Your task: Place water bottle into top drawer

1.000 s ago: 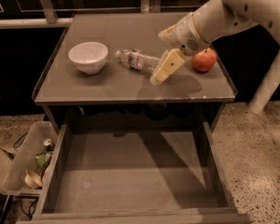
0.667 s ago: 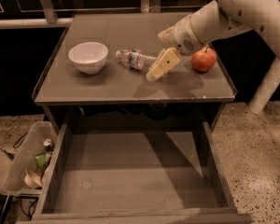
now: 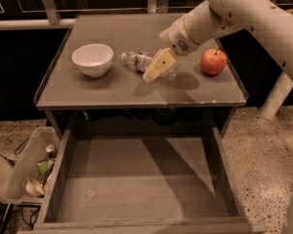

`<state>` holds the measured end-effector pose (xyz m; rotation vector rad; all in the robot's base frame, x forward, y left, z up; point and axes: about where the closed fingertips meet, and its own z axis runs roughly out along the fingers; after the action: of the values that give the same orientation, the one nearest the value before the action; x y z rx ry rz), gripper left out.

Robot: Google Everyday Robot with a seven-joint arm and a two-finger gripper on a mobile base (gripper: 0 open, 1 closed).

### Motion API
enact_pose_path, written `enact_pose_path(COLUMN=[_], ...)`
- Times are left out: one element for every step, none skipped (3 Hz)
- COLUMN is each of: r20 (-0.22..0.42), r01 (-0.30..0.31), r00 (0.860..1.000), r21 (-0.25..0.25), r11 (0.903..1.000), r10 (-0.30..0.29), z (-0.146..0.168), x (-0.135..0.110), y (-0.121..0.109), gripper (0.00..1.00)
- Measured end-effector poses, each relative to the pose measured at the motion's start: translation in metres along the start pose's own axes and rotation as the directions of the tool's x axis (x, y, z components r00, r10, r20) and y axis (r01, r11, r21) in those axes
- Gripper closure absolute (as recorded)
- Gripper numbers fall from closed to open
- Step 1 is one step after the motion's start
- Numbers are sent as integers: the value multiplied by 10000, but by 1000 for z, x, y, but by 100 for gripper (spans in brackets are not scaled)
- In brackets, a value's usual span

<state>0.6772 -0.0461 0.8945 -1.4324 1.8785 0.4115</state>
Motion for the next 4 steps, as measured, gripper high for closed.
enact_pose_path(r20=[-656, -966, -1142, -1144], r01=[-1, -225, -580, -586], r00=[9978, 9950, 9914, 9914], r21=[364, 461, 518, 515], r11=[9993, 9987, 9970, 9970], r10=[25, 269, 636, 642], z=[16, 29, 37, 38], x=[5, 18, 36, 36], y=[-5, -5, -5, -5], gripper=[0, 0, 0, 18])
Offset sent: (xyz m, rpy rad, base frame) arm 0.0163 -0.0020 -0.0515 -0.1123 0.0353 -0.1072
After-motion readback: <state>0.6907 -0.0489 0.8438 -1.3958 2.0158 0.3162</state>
